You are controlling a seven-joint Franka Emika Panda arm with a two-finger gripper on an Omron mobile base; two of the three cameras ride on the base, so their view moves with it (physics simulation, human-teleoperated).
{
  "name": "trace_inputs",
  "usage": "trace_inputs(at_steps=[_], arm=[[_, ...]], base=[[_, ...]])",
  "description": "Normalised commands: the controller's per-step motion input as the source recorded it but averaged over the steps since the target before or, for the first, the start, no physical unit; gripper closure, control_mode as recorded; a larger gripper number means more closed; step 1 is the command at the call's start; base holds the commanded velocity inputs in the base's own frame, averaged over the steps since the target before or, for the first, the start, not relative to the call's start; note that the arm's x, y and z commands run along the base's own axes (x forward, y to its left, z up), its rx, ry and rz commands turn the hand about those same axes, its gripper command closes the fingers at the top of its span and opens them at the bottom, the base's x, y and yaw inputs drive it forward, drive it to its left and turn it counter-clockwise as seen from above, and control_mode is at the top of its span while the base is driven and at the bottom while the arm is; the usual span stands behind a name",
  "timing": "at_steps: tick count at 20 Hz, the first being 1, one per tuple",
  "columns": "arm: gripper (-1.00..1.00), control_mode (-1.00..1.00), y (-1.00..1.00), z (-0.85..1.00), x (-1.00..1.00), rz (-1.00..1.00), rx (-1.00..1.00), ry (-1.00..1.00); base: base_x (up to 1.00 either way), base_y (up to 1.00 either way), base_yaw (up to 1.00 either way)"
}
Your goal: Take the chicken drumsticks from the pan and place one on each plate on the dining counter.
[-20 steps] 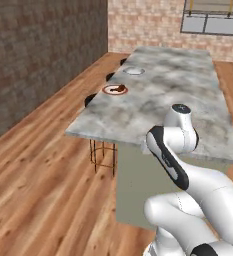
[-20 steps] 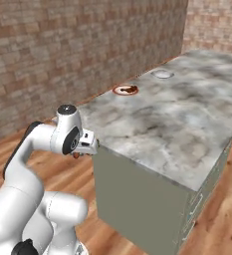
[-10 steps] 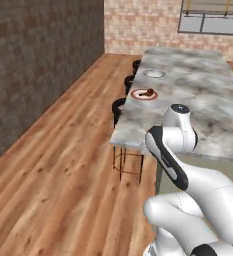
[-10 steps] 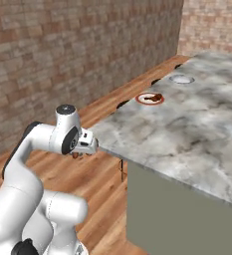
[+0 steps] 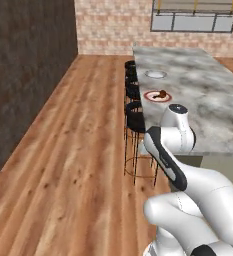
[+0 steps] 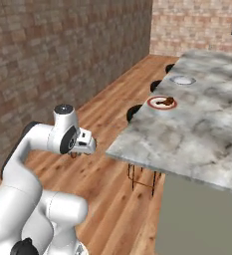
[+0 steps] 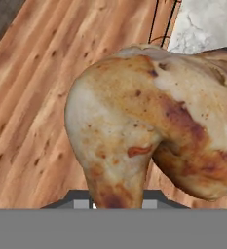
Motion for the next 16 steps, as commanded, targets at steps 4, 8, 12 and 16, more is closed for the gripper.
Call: trace_inputs(at_steps=[4,8,12,16], arm=[[1.0,1.0,0.0,0.0,0.0,0.0,0.0,0.0],[1.0,1.0,0.0,0.0,0.0,0.0,0.0,0.0],[1.0,1.0,0.0,0.0,0.0,0.0,0.0,0.0],[1.0,1.0,0.0,0.0,0.0,0.0,0.0,0.0]], base=[[0.52,0.88,-0.35],[0.52,0.9,-0.33],[0.64,0.83,-0.34],[0.78,0.68,-0.41]])
